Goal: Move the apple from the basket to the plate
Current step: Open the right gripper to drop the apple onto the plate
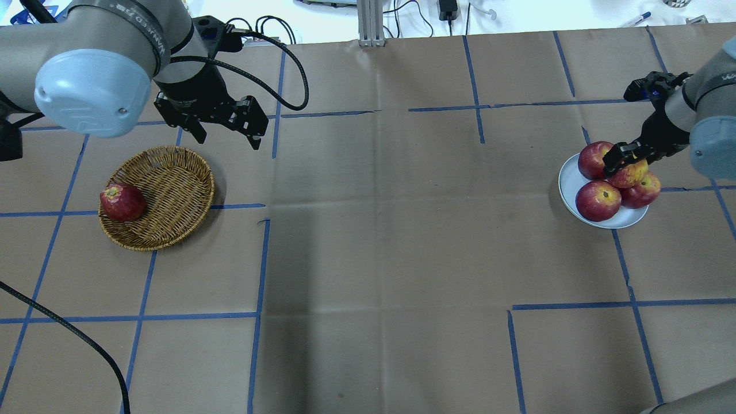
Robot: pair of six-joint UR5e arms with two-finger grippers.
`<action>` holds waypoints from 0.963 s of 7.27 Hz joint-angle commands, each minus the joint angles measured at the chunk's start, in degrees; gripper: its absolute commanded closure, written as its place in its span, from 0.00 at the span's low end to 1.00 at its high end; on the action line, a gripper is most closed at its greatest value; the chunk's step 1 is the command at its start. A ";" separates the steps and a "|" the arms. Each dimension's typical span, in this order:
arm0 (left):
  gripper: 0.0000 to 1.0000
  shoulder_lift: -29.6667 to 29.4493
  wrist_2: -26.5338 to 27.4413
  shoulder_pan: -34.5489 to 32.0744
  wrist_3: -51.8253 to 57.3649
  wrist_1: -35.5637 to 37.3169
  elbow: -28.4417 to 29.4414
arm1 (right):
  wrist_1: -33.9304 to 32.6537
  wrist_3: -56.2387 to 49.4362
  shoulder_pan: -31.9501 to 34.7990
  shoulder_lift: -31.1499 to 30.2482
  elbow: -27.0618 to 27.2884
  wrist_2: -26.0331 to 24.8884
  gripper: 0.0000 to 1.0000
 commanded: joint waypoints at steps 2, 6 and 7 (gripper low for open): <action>0.01 0.26 -0.13 0.00 0.03 0.14 -0.24 | 4.32 0.57 2.71 -7.00 -0.57 -0.37 0.00; 0.01 0.44 -0.22 0.00 -0.06 0.23 -0.42 | 23.39 11.96 11.13 -16.15 -6.29 -1.07 0.00; 0.01 0.70 -0.30 0.00 -0.06 0.23 -0.42 | 27.26 17.40 14.82 -18.52 -6.29 -1.07 0.00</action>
